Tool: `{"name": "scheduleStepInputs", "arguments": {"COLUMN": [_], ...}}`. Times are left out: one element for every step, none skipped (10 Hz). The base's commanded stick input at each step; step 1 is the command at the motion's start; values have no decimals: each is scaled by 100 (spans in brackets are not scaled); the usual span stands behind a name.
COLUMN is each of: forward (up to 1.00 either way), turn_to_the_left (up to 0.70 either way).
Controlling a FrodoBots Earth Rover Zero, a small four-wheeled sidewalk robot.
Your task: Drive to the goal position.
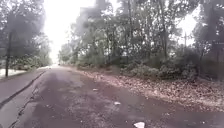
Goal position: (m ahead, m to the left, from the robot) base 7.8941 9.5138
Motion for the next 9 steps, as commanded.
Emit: {"name": "scheduleStepInputs", "arguments": {"forward": [0,0,0,0,0,0,0,0,0], "turn_to_the_left": [0,0,0,0,0,0,0,47,83]}}
